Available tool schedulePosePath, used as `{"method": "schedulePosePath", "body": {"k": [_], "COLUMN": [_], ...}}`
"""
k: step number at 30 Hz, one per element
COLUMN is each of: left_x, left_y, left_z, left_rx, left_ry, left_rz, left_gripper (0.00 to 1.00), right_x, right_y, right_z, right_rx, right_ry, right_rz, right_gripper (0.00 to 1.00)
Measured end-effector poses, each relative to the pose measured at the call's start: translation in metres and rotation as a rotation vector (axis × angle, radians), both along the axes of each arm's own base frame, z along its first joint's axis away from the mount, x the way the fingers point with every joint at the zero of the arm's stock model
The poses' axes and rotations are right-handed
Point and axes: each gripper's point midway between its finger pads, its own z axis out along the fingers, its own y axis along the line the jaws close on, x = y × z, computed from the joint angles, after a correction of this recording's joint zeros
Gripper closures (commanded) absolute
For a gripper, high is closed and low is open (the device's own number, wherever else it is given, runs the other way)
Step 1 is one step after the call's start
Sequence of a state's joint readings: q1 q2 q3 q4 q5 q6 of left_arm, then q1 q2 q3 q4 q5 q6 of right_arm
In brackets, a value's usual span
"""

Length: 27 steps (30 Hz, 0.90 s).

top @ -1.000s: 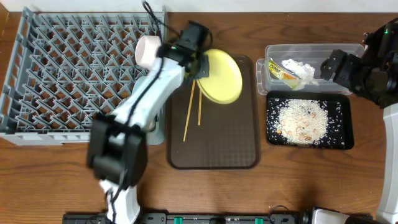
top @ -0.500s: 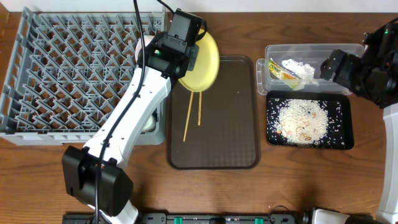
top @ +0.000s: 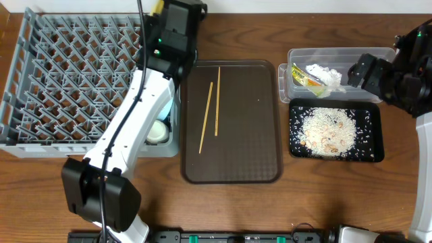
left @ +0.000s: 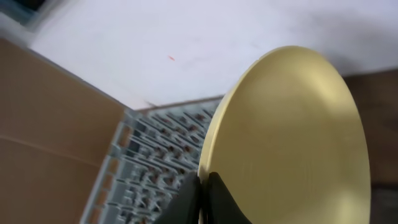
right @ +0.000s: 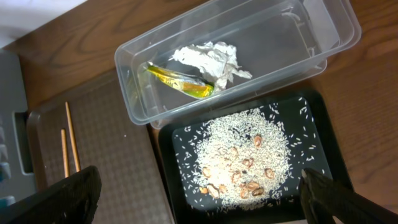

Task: Sort waste into correct bins and load items into the dishwasher
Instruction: 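Lower the yellow plate into the rack and open the left gripper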

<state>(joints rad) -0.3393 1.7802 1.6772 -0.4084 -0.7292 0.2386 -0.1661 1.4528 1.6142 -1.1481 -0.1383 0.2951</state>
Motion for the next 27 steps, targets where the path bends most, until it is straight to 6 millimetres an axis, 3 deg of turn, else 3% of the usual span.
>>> {"method": "schedulePosePath", "body": {"k": [5, 12, 16, 21, 27], "left_x": [0.007, 0.009, 0.011, 0.016, 0.031], "left_y": [0.031, 0.091, 0.116, 0.132, 0.135], "left_z": [0.011, 0.012, 0.015, 0.009, -0.027], "left_rx": [0.030, 0.091, 0.123, 0.162, 0.232], "left_ry": [-0.036, 0.010, 0.021, 0.068, 0.197], "left_rz": [0.056, 0.119, 0.131, 0.095, 0.014], "left_gripper": [0.93, 0.93, 0.92, 0.92, 0.93], "right_x": [0.000, 0.000, 0.000, 0.000, 0.000], "right_y": [0.000, 0.000, 0.000, 0.000, 0.000], "right_z": [0.000, 0.000, 0.000, 0.000, 0.000], "right_rx": [0.000, 0.000, 0.000, 0.000, 0.000], "right_ry": [0.000, 0.000, 0.000, 0.000, 0.000], "right_rz": [0.000, 0.000, 0.000, 0.000, 0.000], "right_gripper": [0.01, 0.01, 0.01, 0.01, 0.01]}}
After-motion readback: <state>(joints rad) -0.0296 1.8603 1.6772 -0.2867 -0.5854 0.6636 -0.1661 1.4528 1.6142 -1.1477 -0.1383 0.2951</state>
